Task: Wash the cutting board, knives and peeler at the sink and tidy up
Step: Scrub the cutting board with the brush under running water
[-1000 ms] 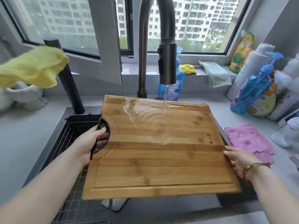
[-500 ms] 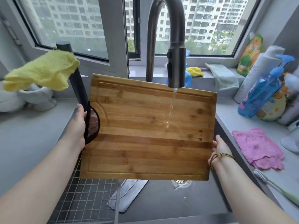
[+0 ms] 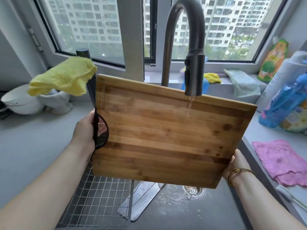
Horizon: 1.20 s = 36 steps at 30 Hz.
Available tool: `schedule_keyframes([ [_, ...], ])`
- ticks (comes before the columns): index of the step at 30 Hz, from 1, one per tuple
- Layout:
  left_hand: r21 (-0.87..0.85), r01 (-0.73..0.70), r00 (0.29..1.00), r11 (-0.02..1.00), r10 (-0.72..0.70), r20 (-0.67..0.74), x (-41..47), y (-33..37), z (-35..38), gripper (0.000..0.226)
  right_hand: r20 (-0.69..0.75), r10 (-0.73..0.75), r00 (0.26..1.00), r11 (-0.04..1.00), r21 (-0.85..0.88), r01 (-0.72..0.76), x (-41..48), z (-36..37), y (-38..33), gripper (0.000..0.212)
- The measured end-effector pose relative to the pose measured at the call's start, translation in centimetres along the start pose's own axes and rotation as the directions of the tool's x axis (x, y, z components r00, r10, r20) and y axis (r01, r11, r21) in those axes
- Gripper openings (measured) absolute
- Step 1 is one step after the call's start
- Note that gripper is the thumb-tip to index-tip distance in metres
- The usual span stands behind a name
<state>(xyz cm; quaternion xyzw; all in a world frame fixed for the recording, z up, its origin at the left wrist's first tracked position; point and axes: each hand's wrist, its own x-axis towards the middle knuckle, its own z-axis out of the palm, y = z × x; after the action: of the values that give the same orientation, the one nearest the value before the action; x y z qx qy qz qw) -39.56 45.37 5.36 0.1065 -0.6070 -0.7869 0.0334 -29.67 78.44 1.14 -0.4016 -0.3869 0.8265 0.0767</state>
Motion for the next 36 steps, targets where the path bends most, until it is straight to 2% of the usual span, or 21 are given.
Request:
schedule_keyframes([
  [3,0.184,-0.126,0.983,0.975,0.148,-0.110,-0.9,0.7,0.1,0.025,0.032,-0.010,0.999,0.997,0.070,0.008,-0.6,-0.2,0.8,0.026],
  [5,0.100,-0.166,0.971,0.981,0.181,-0.156,-1.5,1.4,-0.2,0.028,0.058,-0.064,0.996,0.982,0.182,0.053,-0.7,-0.5,1.4,0.035],
  [7,0.084,-0.201,0.974,0.976,0.208,-0.093,-2.1,1.8,-0.9,0.022,0.079,-0.101,0.992,0.966,0.248,0.079,-0.9,-0.7,2.1,0.041],
  [9,-0.042,-0.176,0.984,0.983,0.176,-0.019,-2.5,1.9,-1.7,0.008,0.132,-0.110,0.985,0.966,0.248,0.075,-0.9,-1.0,2.6,0.018],
  [10,-0.067,-0.167,0.986,0.984,0.167,-0.001,-2.6,1.8,-1.9,0.012,0.151,-0.087,0.985,0.976,0.212,0.053,-0.7,-1.0,2.6,0.026],
  [11,-0.081,-0.164,0.986,0.983,0.165,0.008,-2.9,1.9,-1.9,0.015,0.160,-0.033,0.987,0.990,0.140,0.010,-0.8,-1.2,2.5,0.044],
  [14,-0.079,-0.145,0.986,0.986,0.151,0.067,-3.8,1.9,-1.5,0.028,0.170,0.160,0.972,0.975,-0.179,-0.130,-1.3,-2.1,1.7,0.046],
  [16,-0.046,-0.141,0.985,0.989,0.145,0.097,-4.4,1.9,-1.0,0.054,0.179,0.201,0.963,0.951,-0.272,-0.148,-1.6,-2.8,1.0,0.053],
  [18,-0.033,-0.102,0.992,0.994,0.104,0.068,-4.6,1.8,-1.0,0.068,0.177,0.230,0.957,0.943,-0.285,-0.174,-2.0,-3.1,0.6,0.053],
  [19,-0.011,-0.078,0.995,0.997,0.078,0.057,-4.7,1.9,-0.9,0.063,0.175,0.232,0.957,0.939,-0.297,-0.174,-2.2,-3.1,0.6,0.052],
  [21,0.084,-0.042,0.998,0.996,0.037,0.053,-4.4,1.6,-1.4,0.034,0.166,0.203,0.965,0.950,-0.273,-0.153,-2.5,-3.0,0.0,0.051],
  [22,0.147,0.008,0.998,0.989,-0.017,0.058,-4.3,1.3,-1.9,0.031,0.164,0.171,0.971,0.959,-0.254,-0.126,-2.3,-3.2,-0.3,0.044],
  [23,0.244,0.052,0.995,0.968,-0.072,0.073,-4.7,1.4,-2.3,0.044,0.166,0.135,0.977,0.961,-0.260,-0.088,-2.1,-3.5,-0.8,0.030],
  [25,0.287,0.227,0.960,0.931,-0.263,0.094,-4.9,1.0,-3.5,0.066,0.132,0.076,0.988,0.919,-0.394,-0.018,-2.1,-4.1,-1.7,0.009],
  [27,0.328,0.374,0.906,0.867,-0.417,0.069,-5.2,0.3,-4.2,0.065,0.044,0.049,0.998,0.835,-0.550,-0.017,-1.4,-4.9,-1.6,0.017],
  [28,0.414,0.380,0.902,0.827,-0.430,0.031,-5.4,-0.4,-4.5,0.060,0.025,0.057,0.998,0.820,-0.571,-0.032,-1.0,-5.3,-1.1,0.020],
  [30,0.528,0.307,0.946,0.792,-0.314,-0.079,-5.4,-1.8,-5.1,0.041,0.011,0.065,0.998,0.804,-0.593,-0.046,-0.5,-5.4,0.2,0.026],
  [32,0.476,0.294,0.953,0.829,-0.296,-0.072,-5.3,-2.5,-4.7,0.022,0.015,0.037,0.999,0.786,-0.618,-0.020,-0.4,-5.4,1.0,0.033],
  [36,0.371,0.392,0.911,0.842,-0.412,-0.027,-5.4,-2.3,-4.4,0.030,0.048,0.085,0.995,0.802,-0.596,-0.040,-0.4,-4.2,1.2,0.038],
])
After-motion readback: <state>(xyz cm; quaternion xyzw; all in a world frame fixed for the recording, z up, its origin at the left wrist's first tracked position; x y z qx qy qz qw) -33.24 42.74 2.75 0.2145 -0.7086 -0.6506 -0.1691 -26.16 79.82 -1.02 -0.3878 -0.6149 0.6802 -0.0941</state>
